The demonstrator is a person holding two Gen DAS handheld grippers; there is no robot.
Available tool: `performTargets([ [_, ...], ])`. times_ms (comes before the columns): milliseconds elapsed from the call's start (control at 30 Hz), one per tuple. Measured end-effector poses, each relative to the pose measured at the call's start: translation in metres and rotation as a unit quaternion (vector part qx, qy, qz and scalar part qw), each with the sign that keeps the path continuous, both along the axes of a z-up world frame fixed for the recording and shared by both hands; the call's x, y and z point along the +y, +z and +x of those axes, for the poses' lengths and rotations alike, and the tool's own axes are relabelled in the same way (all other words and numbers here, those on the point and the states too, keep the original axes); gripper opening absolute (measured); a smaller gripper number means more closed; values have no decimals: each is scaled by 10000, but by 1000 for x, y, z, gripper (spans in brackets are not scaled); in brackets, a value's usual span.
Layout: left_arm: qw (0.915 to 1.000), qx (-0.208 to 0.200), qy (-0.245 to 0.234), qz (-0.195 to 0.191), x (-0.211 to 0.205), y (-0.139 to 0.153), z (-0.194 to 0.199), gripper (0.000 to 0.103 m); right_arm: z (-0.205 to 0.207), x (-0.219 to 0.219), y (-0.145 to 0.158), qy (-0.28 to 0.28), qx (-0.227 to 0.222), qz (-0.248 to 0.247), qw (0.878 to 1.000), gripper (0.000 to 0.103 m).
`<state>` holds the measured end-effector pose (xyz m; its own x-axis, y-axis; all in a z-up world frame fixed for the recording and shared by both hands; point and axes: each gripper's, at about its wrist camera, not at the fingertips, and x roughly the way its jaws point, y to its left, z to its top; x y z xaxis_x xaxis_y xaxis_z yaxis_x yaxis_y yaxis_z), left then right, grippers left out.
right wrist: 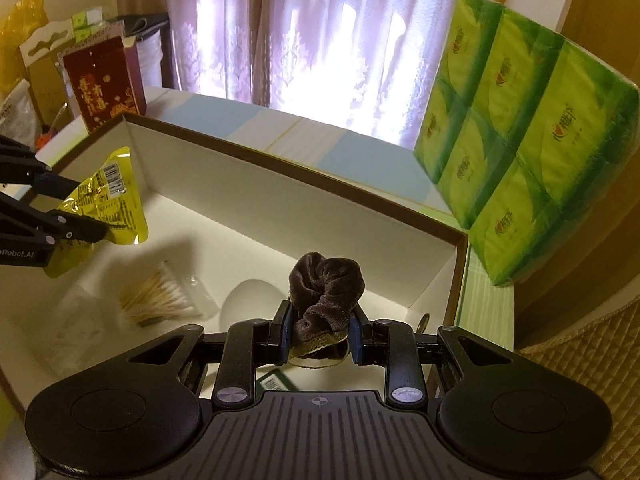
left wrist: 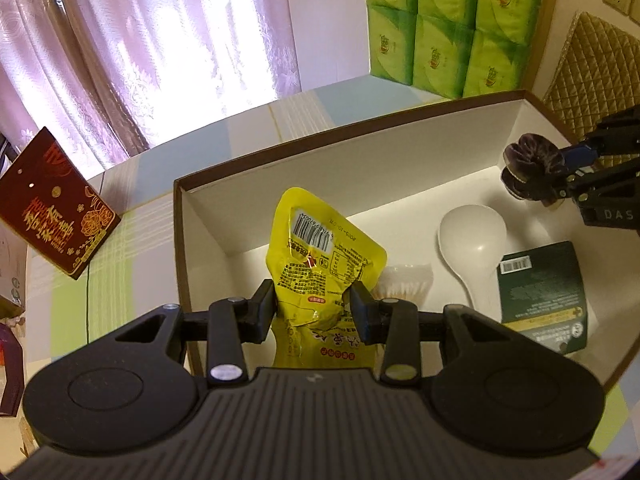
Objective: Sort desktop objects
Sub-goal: 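Carry the yellow bag and brown scrunchie over the box with both tools, then open both tools to drop the yellow bag and scrunchie into the box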
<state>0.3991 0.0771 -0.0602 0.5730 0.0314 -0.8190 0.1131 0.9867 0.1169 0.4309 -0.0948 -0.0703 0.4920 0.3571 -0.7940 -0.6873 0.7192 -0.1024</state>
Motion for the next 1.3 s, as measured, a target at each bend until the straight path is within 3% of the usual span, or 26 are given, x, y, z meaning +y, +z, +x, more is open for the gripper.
performTargets([
  [267,9996,53,-70,257,-4,-17,21,41,10,1,-8,42,6,-104,9999,25],
  [333,9995,27,-110,308,-5,-20,24,50,12,0,-9,37,9,-104,9999,25],
  [367,9994,1,-120,328,-5,-21,25,49,13,0,-9,35,15,-105,9999,25],
  [467,9991,-74,-155,377,-6,-22,26,51,15,0,-11,30,21,-101,9999,25],
  [533,9989,-115,-164,435,-6,-22,26,59,16,0,-12,51,12,-105,9999,25],
  [733,9988,-202,-195,392,-4,-18,23,63,14,3,-15,194,-152,-194,9995,28],
  [767,9989,-211,-180,366,-4,-16,23,64,13,2,-15,234,-180,-187,9994,37],
  [800,9990,-221,-165,351,-3,-15,22,66,12,2,-15,240,-247,-177,9992,58],
  [867,9990,-245,-153,333,-3,-13,21,68,8,0,-13,218,-482,-136,9985,80],
  [967,9992,-242,-113,297,-2,-10,19,74,3,-2,-8,316,-568,-21,9979,82],
  [1200,9993,-333,-93,107,0,3,2,90,-9,-11,0,427,-425,86,9981,101],
  [1300,9992,-384,-74,-12,1,12,-10,94,-20,-18,5,477,-342,178,9981,101],
])
